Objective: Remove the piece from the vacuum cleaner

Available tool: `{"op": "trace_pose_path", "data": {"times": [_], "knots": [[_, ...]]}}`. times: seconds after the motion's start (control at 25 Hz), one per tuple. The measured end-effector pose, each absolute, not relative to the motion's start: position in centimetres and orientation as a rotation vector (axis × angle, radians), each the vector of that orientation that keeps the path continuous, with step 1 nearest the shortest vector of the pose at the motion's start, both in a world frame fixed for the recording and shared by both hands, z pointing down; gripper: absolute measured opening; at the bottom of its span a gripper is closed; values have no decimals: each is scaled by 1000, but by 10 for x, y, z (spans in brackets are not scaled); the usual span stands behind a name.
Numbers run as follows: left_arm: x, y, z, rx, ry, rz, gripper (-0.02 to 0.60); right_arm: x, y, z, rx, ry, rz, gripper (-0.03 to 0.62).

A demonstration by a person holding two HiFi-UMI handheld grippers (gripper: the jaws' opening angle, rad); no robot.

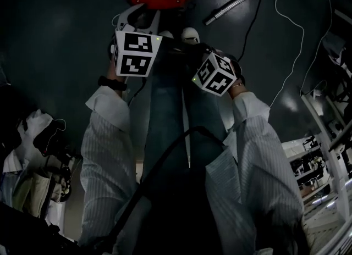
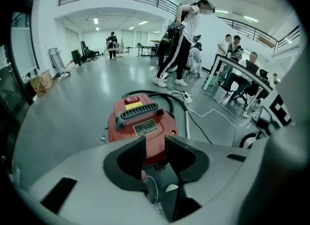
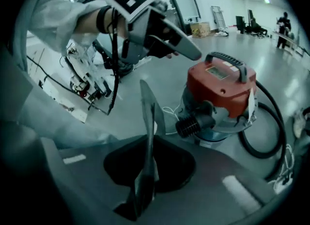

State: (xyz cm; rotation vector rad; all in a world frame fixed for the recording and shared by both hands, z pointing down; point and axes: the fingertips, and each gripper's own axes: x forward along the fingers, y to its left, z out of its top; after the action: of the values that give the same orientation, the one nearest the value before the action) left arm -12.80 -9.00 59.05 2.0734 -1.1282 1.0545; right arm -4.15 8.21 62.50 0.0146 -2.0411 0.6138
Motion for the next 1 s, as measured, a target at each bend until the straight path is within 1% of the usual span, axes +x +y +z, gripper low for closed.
{"op": "trace_pose_path", "data": {"times": [0.16,0.2,0.28,0.32,0.44,0.6,0.68,0.8,0.88,1.0], "knots": [[-142,-104,501,2094,-1237,1048,114,-41,42,546,130,-2116,673,25],[-146,-109,474,2091,-1274,1056,92,-41,31,520,162,-2143,679,25],[-159,-120,414,2083,-1396,1071,24,-39,13,463,229,-2195,694,26],[-167,-124,379,2078,-1477,1074,8,-37,6,433,265,-2220,699,26],[-184,-124,275,2047,-1645,1003,5,-33,-11,343,379,-2305,729,26],[-174,-98,168,2027,-1703,802,4,-26,-23,241,508,-2458,829,26],[-163,-89,136,2052,-1733,788,5,-26,-30,202,570,-2522,816,28],[-156,-84,103,2100,-1789,850,3,-37,-43,159,639,-2600,752,28],[-159,-81,89,2102,-1825,850,5,-48,-48,140,650,-2635,704,28],[-172,-76,75,2074,-1860,776,3,-66,-56,118,621,-2672,636,28]]}}
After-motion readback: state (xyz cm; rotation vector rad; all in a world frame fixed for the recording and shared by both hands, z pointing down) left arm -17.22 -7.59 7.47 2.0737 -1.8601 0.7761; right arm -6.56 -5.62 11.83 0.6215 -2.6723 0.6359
